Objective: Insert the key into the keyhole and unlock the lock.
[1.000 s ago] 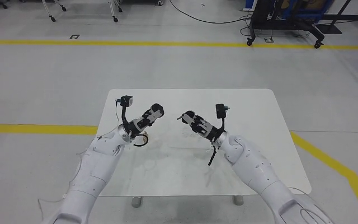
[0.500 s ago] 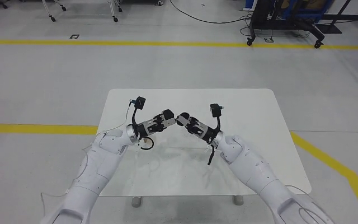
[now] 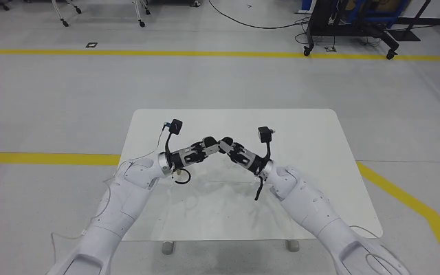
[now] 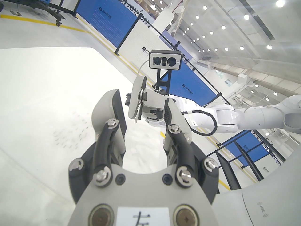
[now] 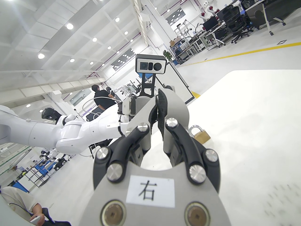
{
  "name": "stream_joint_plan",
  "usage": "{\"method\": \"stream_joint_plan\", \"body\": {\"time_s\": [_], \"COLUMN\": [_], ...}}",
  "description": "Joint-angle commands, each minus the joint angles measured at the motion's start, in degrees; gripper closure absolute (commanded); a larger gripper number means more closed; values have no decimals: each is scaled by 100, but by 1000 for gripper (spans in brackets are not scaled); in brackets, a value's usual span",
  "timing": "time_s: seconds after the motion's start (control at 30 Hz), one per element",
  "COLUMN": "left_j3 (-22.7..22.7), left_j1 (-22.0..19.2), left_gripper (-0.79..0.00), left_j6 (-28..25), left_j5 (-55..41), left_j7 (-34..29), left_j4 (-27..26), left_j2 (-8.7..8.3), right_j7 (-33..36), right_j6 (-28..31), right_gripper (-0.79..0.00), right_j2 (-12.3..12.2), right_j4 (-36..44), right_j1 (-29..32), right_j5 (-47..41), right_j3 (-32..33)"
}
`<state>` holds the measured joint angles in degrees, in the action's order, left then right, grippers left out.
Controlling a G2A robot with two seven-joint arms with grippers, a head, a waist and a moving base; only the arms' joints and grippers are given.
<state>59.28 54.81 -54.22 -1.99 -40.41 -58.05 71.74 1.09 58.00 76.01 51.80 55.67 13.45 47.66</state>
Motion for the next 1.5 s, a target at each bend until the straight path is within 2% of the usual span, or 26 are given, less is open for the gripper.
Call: {"method": "stream_joint_plan", "body": {"time_s": [0.0,0.07,0.2,0.27,0.3,0.53,0.57,0.6,0.63,0.77,1.17,1.23,1.3,1.43,1.47], "left_j3": [-22,-40,-60,-57,-55,-33,-32,-34,-25,130,116,114,120,129,130], "left_j1": [-6,-12,-28,-25,-30,-34,-31,-29,-28,3,43,121,159,128,124], "left_gripper": [-314,-286,-169,-25,0,0,0,0,0,0,0,0,0,0,0], "left_j6": [11,47,115,171,220,470,465,457,443,456,549,586,575,540,548], "left_j5": [5,1,23,13,25,113,121,133,143,132,229,229,167,171,190], "left_j7": [-8,-8,25,69,88,260,270,274,300,656,699,716,615,222,187], "left_j4": [-3,10,25,46,59,77,69,59,54,94,-7,-135,-193,-230,-239], "left_j2": [-2,-5,-12,-15,-17,-29,-31,-33,-36,-55,-56,-63,-77,-125,-132], "right_j7": [9,16,10,5,4,-64,-73,-69,-69,-69,-50,320,1055,2704,3073], "right_j6": [0,0,0,0,0,0,0,0,0,0,-51,-90,-146,-318,-382], "right_gripper": [0,0,0,0,0,0,-185,-723,-785,-785,-785,-785,-785,-785,-714], "right_j2": [6,8,7,5,4,13,15,15,15,15,15,-15,-81,-268,-318], "right_j4": [-6,-20,-10,-6,-10,-78,-81,-88,-88,-88,-59,-42,-128,-76,-9], "right_j1": [-10,-19,-21,-16,-15,-23,-24,-34,-34,-34,-4,17,-55,-113,-95], "right_j5": [-21,-23,-9,4,10,140,148,188,188,188,173,-6,-364,-1753,-2080], "right_j3": [-6,-4,9,16,20,26,24,23,23,23,24,38,61,239,295]}}
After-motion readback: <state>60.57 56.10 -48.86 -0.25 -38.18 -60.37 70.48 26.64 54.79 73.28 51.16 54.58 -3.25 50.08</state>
